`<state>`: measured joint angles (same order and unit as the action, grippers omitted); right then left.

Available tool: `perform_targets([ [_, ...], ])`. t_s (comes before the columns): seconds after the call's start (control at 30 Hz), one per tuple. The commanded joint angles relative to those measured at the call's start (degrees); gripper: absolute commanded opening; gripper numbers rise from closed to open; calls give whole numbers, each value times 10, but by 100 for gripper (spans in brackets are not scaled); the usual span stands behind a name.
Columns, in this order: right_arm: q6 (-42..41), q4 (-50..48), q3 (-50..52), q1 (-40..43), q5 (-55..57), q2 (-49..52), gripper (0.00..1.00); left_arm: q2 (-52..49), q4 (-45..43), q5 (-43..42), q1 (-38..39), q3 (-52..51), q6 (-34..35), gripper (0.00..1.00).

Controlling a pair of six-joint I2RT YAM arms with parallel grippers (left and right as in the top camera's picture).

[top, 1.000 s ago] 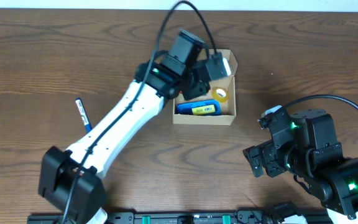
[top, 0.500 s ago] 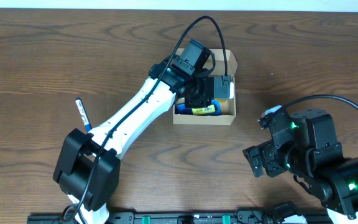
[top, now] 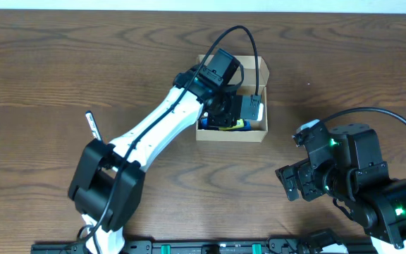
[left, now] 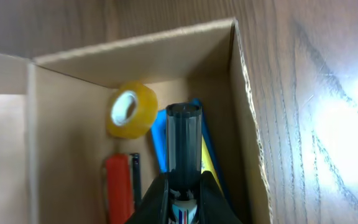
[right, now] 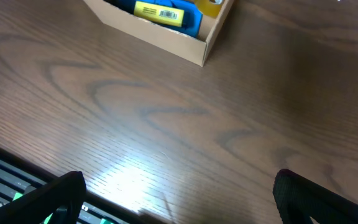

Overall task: Pack container
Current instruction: 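Carry the black-capped marker over the box and lower it in, then release the marker in the box and move the left gripper away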

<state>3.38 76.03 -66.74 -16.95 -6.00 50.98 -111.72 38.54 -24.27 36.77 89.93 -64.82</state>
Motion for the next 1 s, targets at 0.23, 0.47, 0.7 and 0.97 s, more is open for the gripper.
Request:
perform_targets([
  [0.23,1,1,2,4,-2,-1,99,-23,-24,29,1,2,-3,15],
  [0.47,1,1,2,4,-2,-1,99,-24,-30,37,1,2,23,32],
  [0.7,1,1,2,4,-2,-1,99,-17,-51,38,1,3,90,37],
  [0.97,1,1,2,4,-2,-1,99,61,-55,113,-10,27,200,40],
])
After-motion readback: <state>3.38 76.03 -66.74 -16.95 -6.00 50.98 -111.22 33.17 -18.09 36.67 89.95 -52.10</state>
